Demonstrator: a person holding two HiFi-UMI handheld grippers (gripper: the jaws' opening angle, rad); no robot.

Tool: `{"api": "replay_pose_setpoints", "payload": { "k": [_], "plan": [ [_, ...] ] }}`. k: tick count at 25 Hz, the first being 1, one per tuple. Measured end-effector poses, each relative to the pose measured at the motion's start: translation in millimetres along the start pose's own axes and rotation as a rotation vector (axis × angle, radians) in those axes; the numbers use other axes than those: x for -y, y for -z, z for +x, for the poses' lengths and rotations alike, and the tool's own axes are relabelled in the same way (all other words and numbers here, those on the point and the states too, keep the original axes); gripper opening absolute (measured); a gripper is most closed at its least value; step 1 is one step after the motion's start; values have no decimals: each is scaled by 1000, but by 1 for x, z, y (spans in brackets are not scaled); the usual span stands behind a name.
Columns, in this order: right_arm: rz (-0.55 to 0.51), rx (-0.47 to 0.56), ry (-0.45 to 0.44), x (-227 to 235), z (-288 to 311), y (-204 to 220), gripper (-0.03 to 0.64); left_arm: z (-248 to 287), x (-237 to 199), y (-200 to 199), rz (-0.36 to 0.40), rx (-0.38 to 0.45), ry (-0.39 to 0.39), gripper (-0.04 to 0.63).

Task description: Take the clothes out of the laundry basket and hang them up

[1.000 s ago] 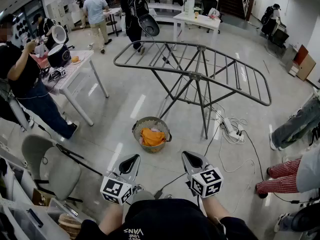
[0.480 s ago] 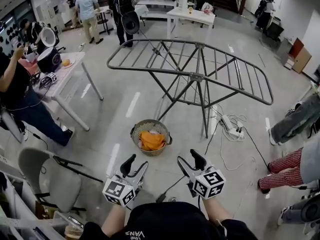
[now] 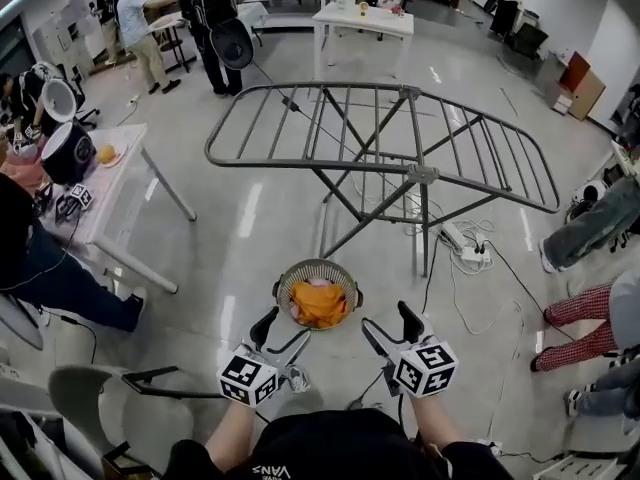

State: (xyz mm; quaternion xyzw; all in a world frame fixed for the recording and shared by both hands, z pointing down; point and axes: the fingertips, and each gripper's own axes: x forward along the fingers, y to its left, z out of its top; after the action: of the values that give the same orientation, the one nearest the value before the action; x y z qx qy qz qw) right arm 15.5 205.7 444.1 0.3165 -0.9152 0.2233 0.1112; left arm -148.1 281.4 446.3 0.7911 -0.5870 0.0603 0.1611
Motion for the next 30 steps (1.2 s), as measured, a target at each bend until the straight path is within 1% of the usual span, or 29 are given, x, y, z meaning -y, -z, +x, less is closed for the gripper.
{"api": "replay_pose_setpoints", "payload": {
  "k": [4, 7, 11, 15, 19, 23, 26, 30],
  "plan": [
    [16, -16, 80, -4, 31, -3, 382, 11, -55, 0, 9, -38, 52, 308],
    [33, -33, 110, 3, 59, -3, 382, 32, -95, 5, 22, -83, 62, 308],
    [83, -89, 142, 21, 74, 17, 382, 58, -117, 32, -4, -155, 68, 308],
    [128, -128, 141, 49, 97, 34, 382, 95, -135, 63, -44, -219, 46, 308],
    [159, -162, 123, 75, 119, 57, 382, 126, -148, 103, -83, -297, 4, 308],
    [155, -214, 110, 102, 140, 88, 380, 159, -156, 150, -118, -374, -12, 308],
    [157, -246, 98, 124, 161, 115, 380, 189, -162, 193, -111, -446, -7, 308],
    [167, -274, 105, 150, 182, 158, 380, 226, -163, 258, -85, -555, 31, 308]
  ]
}}
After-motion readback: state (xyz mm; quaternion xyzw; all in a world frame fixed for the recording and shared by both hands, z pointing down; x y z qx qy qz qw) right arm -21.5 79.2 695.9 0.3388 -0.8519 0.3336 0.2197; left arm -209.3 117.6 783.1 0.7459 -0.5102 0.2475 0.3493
